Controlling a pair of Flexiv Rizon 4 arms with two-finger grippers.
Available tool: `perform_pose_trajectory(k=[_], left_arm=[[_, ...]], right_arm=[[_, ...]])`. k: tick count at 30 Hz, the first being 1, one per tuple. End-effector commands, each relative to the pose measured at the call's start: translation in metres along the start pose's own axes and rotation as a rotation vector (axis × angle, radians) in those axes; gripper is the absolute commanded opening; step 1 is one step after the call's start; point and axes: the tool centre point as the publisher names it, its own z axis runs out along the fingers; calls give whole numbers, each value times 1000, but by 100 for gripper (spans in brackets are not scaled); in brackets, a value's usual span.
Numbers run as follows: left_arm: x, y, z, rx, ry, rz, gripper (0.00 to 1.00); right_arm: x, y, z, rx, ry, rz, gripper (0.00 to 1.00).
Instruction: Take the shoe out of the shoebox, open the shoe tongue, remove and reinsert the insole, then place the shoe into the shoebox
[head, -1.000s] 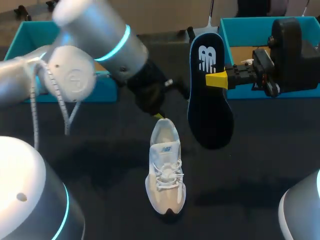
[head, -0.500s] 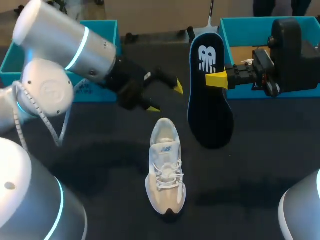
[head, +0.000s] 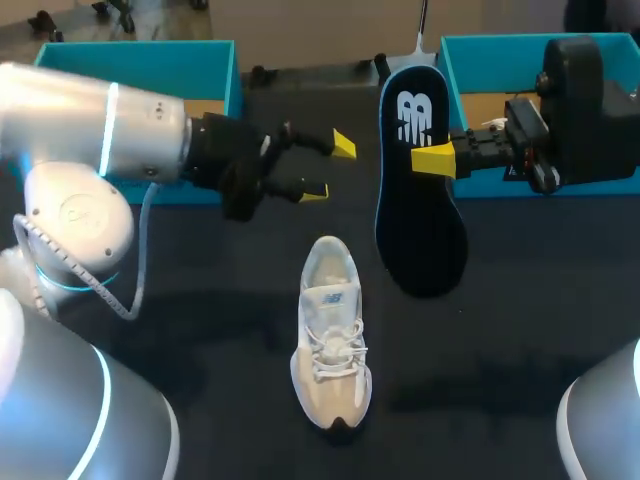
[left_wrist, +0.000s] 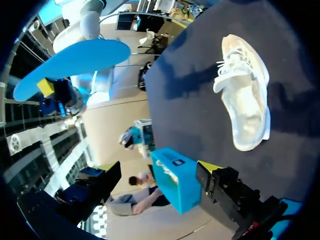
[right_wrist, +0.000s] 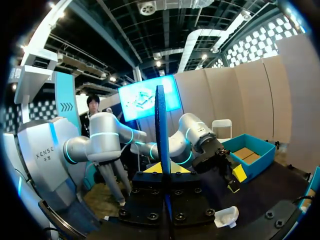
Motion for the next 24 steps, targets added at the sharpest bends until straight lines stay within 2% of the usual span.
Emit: perform_pose_trajectory(k=[1,3,5,9,11,16,18,24], left_arm=[[-3,6,-4,-4,-212,2,100],[-8,13,-8,-12,-241,-21,100],[-11,17,-10,-47,-250,-27,100],[-18,25,-14,-68,-285,-38,100],[-20,28,-17,-69,-304,-53,100],[-25,33,-25,-78,-352,-63,100],[-25,33,-25,-78,-352,-63,100],[-25,33,-25,-78,-352,-63,100]], right_arm=[[-7,2,-1,-6,22,15,0],[-16,5,-5,26,14,55,0],[-25,10,-8,15,29,93,0],[-51,13,-16,18,47,147,0],[-64,14,-19,-7,89,159,0],[-100,12,-24,-22,99,256,0],[-116,6,-25,-7,63,323,0],[-116,6,-25,-7,63,323,0]])
